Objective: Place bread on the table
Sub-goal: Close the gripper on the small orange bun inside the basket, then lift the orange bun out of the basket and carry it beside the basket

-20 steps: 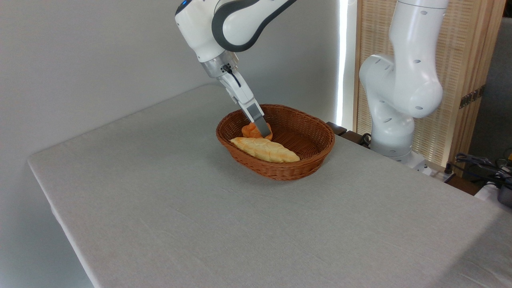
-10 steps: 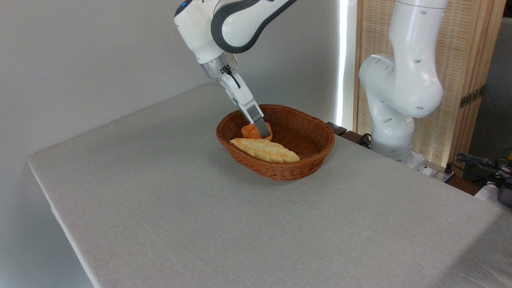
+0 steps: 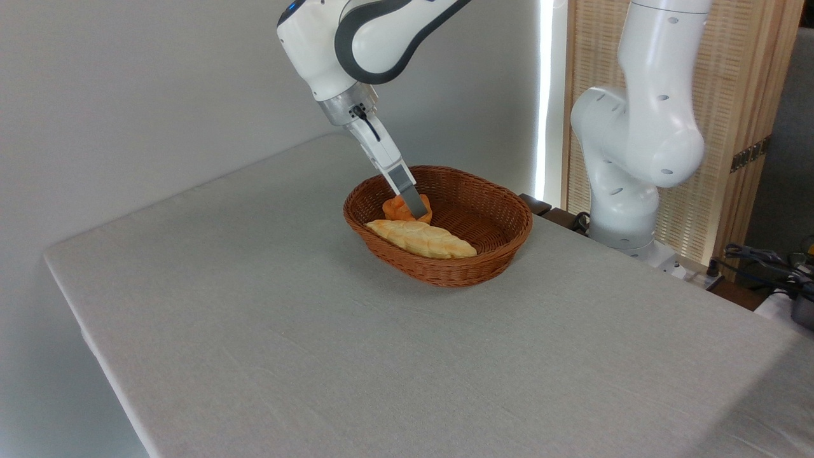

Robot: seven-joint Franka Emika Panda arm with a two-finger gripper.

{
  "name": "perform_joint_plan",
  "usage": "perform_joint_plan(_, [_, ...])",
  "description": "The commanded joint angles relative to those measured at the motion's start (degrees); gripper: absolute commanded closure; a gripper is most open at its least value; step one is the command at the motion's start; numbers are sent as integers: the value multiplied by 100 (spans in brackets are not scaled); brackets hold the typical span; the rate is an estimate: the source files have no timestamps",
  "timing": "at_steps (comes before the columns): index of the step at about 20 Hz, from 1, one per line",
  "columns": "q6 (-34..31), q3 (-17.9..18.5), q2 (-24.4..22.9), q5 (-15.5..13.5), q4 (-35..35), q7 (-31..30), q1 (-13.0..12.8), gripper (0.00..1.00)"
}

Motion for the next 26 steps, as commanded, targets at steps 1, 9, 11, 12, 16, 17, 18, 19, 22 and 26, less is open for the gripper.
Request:
perform_joint_plan(1, [-29,6,-74,64,28,109,-8,55])
perform_joint_plan(9, [-152,6,-100,64,28,109,-9,55])
perform_joint_plan(11, [-187,15,-118,64,45,100,-9,55])
perform_joint_plan(12, [-318,24,-152,64,141,109,-9,54])
perform_joint_plan(16, [-829,111,-197,38,606,118,-9,53])
perform_joint_plan(17, [-855,216,-205,38,738,109,-9,50])
perform_joint_plan(18, [-856,313,-206,38,844,109,-9,50])
perform_joint_plan(19, [-847,401,-232,38,958,109,-9,50])
perform_joint_plan(22, [-664,656,-206,82,1257,118,26,50])
perform_joint_plan(26, [170,919,-13,196,1337,126,44,50])
